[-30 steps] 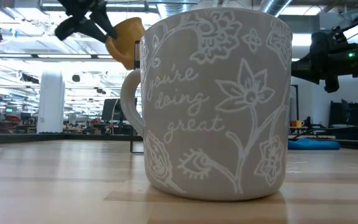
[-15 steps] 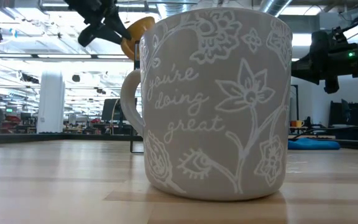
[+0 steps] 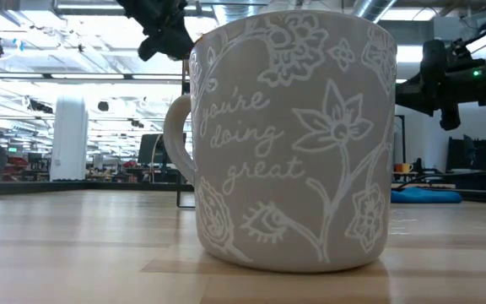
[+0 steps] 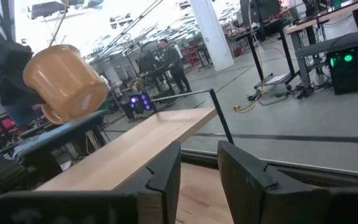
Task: Stack small to large cups/mugs on shelf
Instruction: Put the yellow mug on the shelf
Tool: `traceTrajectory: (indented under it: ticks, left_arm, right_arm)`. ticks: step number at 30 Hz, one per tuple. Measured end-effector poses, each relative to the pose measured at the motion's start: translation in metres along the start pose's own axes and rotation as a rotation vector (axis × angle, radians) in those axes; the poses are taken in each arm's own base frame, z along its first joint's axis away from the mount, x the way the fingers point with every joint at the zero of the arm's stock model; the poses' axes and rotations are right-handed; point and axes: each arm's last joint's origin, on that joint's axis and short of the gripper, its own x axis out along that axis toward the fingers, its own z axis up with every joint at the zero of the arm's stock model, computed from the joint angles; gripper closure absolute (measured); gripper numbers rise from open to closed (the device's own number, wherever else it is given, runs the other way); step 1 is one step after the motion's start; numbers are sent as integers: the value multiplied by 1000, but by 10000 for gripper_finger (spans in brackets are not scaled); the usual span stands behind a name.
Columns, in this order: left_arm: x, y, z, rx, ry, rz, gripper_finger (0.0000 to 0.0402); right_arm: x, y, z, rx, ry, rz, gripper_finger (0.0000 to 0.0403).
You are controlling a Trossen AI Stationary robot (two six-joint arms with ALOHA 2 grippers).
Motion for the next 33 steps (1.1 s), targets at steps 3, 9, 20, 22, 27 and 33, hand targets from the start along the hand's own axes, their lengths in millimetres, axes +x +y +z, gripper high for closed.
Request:
traceTrajectory:
  ticks: [3, 9, 20, 22, 27, 33]
  left_arm:
    - [8, 0, 13, 60, 34, 13, 321]
    - [27, 3, 34, 145, 101, -32, 321]
    - [63, 23, 57, 283, 215, -40, 321]
    - [68, 28, 58, 300, 236, -53, 321]
    - [73, 38, 58, 351, 261, -55, 321]
    - [71, 47, 61, 389, 241, -37, 321]
  right_arm:
    - [0, 0, 0, 0, 0, -1, 274]
    - [0, 0, 0, 0, 2, -1, 274]
    - [0, 0, 0, 21, 2, -1, 274]
    - [0, 0, 0, 25, 3, 1, 274]
    - [0, 0, 0, 26, 4, 3, 274]
    - [0, 0, 0, 26, 4, 4, 274]
